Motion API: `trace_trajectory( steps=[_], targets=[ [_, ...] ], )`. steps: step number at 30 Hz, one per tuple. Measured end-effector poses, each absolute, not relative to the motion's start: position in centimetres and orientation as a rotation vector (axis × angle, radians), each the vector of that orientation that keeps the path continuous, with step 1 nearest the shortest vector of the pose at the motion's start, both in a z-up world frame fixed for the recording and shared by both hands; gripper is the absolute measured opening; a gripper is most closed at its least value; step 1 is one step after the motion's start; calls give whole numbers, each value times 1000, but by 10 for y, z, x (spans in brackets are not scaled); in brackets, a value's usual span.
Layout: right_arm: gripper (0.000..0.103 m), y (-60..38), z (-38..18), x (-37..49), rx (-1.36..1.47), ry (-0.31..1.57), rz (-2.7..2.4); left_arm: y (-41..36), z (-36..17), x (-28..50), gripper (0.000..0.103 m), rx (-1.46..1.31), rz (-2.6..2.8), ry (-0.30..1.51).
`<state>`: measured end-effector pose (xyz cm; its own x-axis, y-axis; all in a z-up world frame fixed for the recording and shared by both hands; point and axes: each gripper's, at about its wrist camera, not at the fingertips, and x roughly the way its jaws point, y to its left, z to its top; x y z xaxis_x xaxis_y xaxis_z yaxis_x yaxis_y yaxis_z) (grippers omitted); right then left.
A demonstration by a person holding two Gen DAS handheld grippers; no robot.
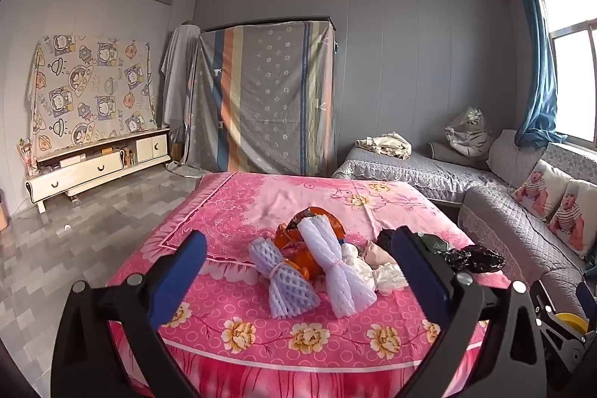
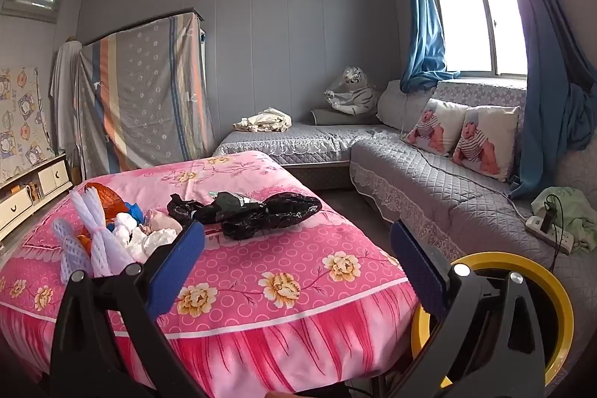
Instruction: Collect trash
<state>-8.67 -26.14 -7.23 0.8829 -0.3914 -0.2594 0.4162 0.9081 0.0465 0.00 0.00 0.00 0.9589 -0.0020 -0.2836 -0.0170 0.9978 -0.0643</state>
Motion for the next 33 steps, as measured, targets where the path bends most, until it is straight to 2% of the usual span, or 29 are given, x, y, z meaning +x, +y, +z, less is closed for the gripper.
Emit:
trace_trajectory(
  steps=[33],
  targets=[
    [95,-262,-72,-87,101,254,-423,-3,-1,0,96,-73,16,291]
  ],
)
